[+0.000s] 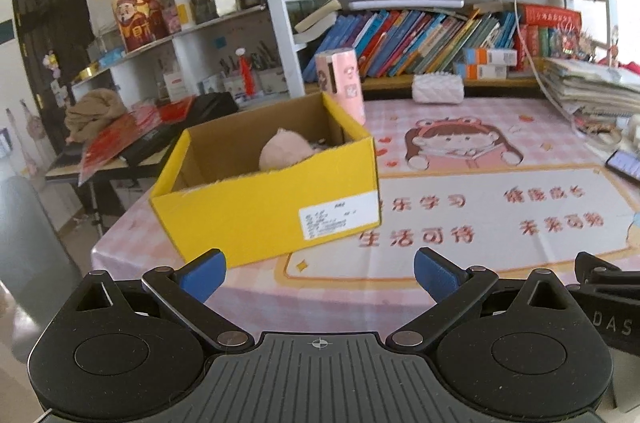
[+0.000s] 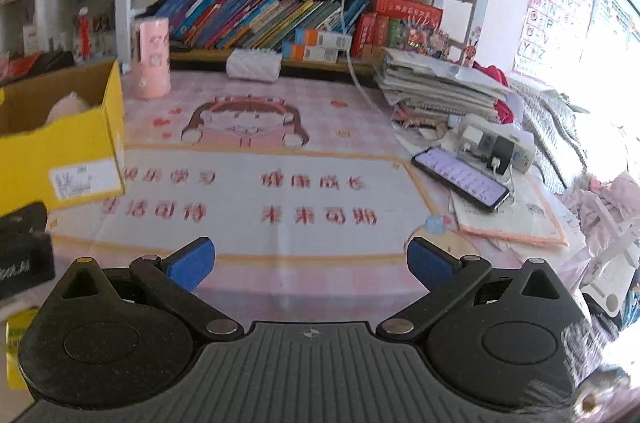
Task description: Organize objects
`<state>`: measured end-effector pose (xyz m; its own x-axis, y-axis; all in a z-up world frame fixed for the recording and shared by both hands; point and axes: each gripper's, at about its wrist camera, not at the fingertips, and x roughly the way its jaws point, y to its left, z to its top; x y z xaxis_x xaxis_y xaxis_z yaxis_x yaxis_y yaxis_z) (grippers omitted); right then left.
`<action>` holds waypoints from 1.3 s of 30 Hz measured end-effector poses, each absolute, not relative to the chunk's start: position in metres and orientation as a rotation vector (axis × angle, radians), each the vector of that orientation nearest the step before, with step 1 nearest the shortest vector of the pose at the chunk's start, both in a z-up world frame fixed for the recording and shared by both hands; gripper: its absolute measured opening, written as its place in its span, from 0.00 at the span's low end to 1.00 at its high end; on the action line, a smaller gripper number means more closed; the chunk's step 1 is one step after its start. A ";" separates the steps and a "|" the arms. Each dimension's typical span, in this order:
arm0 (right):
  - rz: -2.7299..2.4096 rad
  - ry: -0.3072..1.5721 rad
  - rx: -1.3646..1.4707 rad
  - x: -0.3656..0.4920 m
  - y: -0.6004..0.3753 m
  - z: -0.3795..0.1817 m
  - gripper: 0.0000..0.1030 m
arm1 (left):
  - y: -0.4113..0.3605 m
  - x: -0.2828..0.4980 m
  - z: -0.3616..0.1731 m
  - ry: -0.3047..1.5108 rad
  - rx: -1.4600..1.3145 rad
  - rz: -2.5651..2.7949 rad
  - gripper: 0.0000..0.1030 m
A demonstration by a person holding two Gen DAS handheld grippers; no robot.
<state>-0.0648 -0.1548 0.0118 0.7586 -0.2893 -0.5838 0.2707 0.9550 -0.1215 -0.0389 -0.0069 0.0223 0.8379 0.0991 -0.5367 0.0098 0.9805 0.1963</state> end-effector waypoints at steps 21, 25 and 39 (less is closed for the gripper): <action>-0.271 0.670 -0.047 -0.081 -0.140 0.002 1.00 | -0.009 -0.056 0.011 0.627 0.214 0.097 1.00; -0.273 0.671 -0.046 -0.081 -0.140 0.002 1.00 | -0.008 -0.056 0.011 0.628 0.210 0.096 1.00; -0.293 0.674 -0.064 -0.076 -0.139 0.003 1.00 | -0.002 -0.051 0.013 0.626 0.164 0.075 1.00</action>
